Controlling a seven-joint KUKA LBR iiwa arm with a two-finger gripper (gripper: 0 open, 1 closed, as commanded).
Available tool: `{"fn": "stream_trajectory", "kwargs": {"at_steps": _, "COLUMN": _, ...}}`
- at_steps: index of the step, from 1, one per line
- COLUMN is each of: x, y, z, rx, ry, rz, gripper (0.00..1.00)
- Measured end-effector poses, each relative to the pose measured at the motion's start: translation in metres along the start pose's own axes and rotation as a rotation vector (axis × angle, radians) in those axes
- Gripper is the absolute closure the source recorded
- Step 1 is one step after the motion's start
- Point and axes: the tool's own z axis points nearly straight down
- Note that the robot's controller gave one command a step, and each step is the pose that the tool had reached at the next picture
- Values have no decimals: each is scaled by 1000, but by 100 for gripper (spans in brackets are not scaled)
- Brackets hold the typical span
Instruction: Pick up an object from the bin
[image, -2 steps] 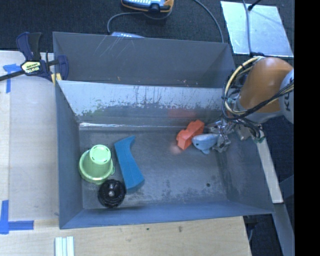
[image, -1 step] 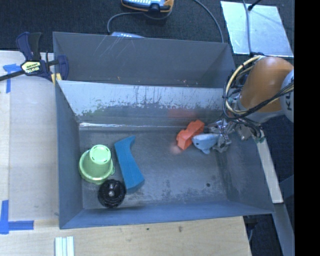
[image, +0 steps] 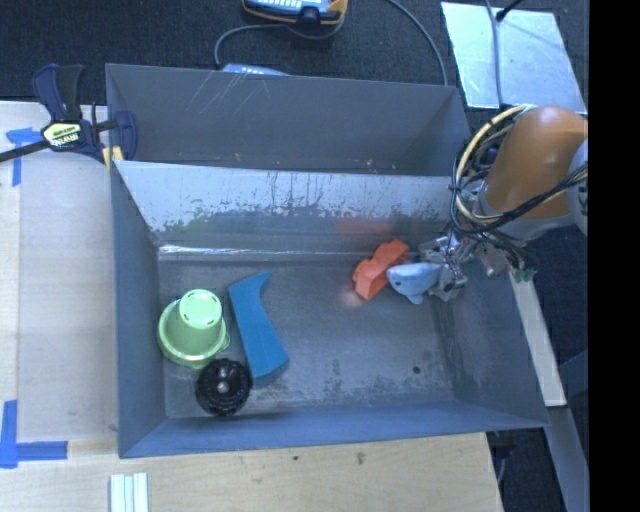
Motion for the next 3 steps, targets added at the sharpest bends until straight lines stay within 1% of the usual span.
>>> {"fn": "stream_trajectory", "kwargs": {"at_steps": 1, "x": -1, "y": -1, "z": -12, "rx": 3, "ry": -5, "rz": 0, "gripper": 100}}
{"fn": "stream_trajectory", "kwargs": {"at_steps": 3, "x": -1, "y": -1, "z": -24, "rx": 3, "ry": -5, "rz": 0, "gripper": 100}}
